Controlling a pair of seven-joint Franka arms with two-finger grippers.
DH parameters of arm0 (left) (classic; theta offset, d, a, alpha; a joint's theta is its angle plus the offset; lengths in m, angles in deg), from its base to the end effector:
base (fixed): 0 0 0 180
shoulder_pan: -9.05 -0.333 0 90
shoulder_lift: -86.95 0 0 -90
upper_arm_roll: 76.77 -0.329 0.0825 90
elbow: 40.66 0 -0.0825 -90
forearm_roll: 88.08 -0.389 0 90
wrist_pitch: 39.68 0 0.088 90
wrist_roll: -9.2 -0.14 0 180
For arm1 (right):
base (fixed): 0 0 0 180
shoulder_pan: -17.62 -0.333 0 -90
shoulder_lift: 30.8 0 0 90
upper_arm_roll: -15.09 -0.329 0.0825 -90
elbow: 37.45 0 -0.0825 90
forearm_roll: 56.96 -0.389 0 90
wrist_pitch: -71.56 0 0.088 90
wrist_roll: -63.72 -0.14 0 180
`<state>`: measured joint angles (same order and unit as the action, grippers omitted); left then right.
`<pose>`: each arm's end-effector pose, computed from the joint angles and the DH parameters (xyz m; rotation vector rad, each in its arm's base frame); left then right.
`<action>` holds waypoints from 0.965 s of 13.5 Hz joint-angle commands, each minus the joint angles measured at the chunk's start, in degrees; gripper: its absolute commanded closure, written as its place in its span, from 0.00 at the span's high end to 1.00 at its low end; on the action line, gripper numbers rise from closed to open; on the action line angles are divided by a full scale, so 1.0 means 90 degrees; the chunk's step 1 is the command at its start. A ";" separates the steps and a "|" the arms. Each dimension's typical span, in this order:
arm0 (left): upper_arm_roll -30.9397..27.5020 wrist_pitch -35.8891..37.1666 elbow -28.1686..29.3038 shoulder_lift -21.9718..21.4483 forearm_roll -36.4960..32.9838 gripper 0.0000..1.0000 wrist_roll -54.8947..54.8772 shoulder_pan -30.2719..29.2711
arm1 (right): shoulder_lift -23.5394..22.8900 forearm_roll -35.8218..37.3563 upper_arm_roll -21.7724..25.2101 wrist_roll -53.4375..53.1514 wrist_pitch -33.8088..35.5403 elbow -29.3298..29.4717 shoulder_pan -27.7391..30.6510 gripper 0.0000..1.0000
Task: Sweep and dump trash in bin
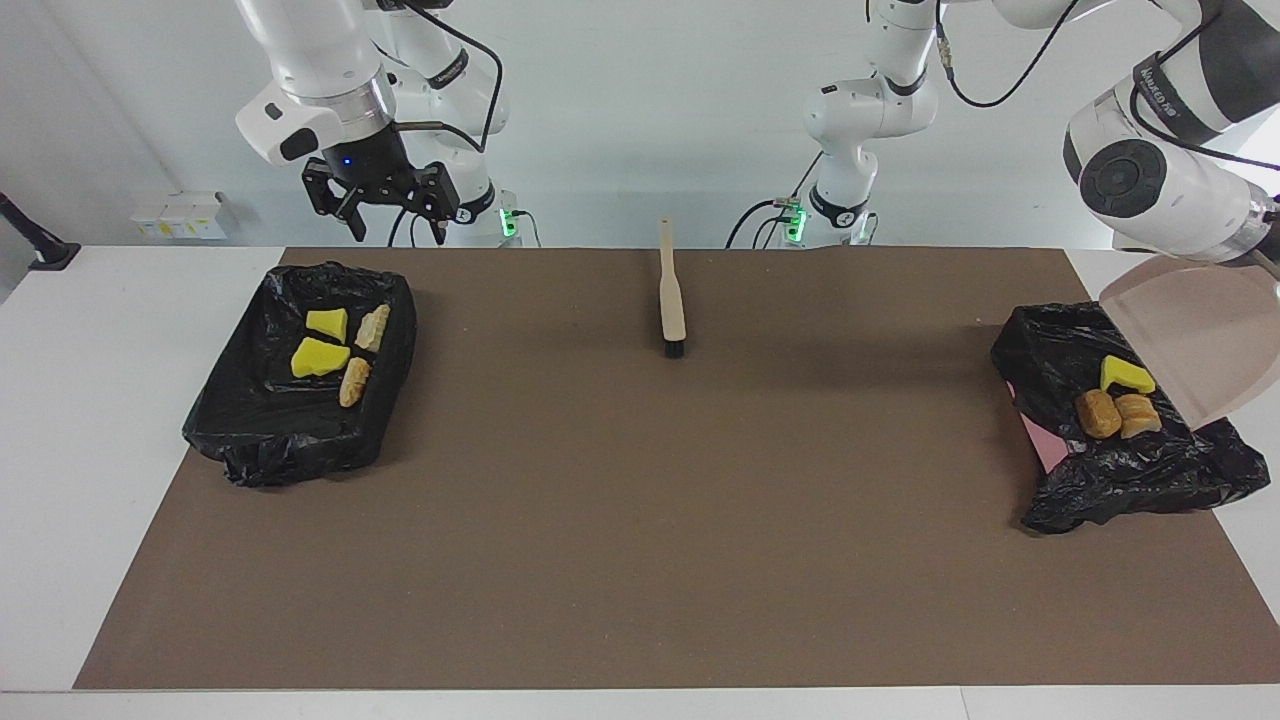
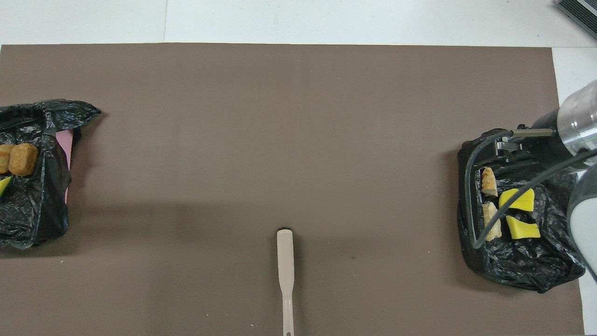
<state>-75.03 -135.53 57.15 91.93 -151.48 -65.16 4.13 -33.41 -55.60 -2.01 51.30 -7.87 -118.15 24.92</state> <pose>0.5873 0.1500 0.5682 -1.6453 1.4458 0.9335 0.5451 0.0861 0.6406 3.1166 -0.0766 -0.0975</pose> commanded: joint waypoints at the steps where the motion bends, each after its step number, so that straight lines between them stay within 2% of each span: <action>1: -0.0037 0.0053 0.0226 -0.0221 0.0937 0.00 0.0372 -0.0011 | 0.0124 0.0005 -0.0044 0.0198 -0.0206 -0.0164 0.0125 1.00; 4: -0.0037 0.0394 0.0235 -0.0241 0.2098 0.00 0.1364 0.0048 | 0.0153 0.0005 0.0179 0.0208 -0.0207 -0.0125 -0.0087 1.00; 7: -0.0027 0.0493 0.0556 -0.0435 0.3232 0.00 0.2312 0.0145 | 0.0153 0.0005 0.1378 0.0218 -0.0216 -0.0125 -0.1179 1.00; 8: -0.0027 0.0503 0.0693 -0.0533 0.3497 0.00 0.2673 0.0233 | 0.0153 0.0005 0.1633 0.0237 -0.0217 -0.0125 -0.1337 1.00; 13: -0.0027 0.0503 0.1241 -0.0681 0.4737 0.00 0.4422 0.0994 | 0.0318 -0.0014 0.1870 0.0315 -0.0080 -0.0193 -0.1446 1.00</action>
<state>-74.47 -131.09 65.39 88.05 -112.15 -30.37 9.88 -32.76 -55.59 13.28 51.71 -8.44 -118.14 12.53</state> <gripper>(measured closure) 0.687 0.000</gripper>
